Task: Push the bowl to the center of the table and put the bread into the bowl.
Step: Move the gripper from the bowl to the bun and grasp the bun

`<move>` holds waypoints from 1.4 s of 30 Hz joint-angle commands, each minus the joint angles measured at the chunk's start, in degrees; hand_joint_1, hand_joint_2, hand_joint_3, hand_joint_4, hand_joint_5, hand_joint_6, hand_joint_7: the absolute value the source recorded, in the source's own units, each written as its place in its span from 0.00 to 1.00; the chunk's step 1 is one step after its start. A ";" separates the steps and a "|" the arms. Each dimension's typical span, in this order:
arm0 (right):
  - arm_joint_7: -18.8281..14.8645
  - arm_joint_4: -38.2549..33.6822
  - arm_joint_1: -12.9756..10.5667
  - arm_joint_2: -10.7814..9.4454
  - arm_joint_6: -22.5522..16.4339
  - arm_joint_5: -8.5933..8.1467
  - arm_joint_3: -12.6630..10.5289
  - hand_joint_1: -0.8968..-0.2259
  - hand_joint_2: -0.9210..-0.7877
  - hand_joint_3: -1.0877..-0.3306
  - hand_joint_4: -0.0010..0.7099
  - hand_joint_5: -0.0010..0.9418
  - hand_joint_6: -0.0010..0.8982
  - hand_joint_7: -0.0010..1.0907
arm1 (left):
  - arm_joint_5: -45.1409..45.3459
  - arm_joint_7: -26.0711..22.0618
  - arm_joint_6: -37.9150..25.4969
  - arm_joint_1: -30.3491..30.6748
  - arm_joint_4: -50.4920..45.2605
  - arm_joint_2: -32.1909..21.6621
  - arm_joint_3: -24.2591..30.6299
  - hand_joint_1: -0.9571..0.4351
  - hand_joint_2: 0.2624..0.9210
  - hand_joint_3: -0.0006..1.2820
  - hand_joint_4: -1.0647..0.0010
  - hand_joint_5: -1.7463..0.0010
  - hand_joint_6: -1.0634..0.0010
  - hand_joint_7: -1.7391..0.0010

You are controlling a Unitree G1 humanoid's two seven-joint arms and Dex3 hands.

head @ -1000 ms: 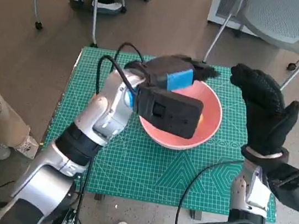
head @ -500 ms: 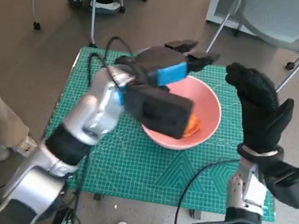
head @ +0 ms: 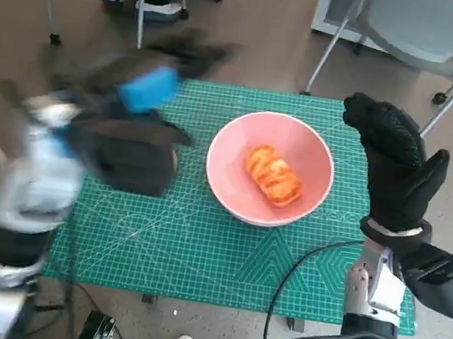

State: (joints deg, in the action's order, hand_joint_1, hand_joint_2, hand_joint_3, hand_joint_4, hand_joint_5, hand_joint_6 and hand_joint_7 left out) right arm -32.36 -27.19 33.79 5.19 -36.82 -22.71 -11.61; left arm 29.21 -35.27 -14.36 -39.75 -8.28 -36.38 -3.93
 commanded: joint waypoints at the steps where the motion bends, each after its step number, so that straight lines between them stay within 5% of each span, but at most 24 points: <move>1: 0.16 -1.30 -0.34 -0.34 0.22 0.18 0.19 0.38 0.00 0.46 0.33 0.00 0.07 0.48 | 0.83 0.85 -1.74 4.35 -4.58 -1.47 1.13 0.45 0.65 0.00 1.00 1.00 0.87 0.99; 9: 0.09 -3.27 0.73 -0.43 -0.52 0.53 0.29 0.39 0.00 0.45 0.31 0.00 0.06 0.49 | 1.85 2.01 -2.42 8.29 -6.06 -2.16 0.86 0.48 0.62 0.00 1.00 1.00 0.85 0.99; 23: -1.02 -5.04 1.96 -0.34 -0.85 0.05 0.65 0.39 0.00 0.45 0.31 0.00 0.05 0.49 | 2.06 0.76 -5.19 5.02 1.57 -0.37 -3.98 0.56 0.62 0.00 1.00 1.00 0.85 0.99; 42: -2.94 -4.49 1.25 0.79 0.19 -0.96 -0.17 0.38 0.00 0.45 0.32 0.00 0.04 0.51 | 8.17 5.17 -3.73 -10.71 37.80 7.24 -17.14 0.60 0.60 0.00 1.00 1.00 0.87 1.00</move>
State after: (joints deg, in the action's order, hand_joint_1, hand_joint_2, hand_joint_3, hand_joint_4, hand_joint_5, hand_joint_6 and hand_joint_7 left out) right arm -34.83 -31.75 36.11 5.42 -37.68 -22.91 -11.41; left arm 36.09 -30.35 -17.98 -46.75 24.89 -30.29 -19.37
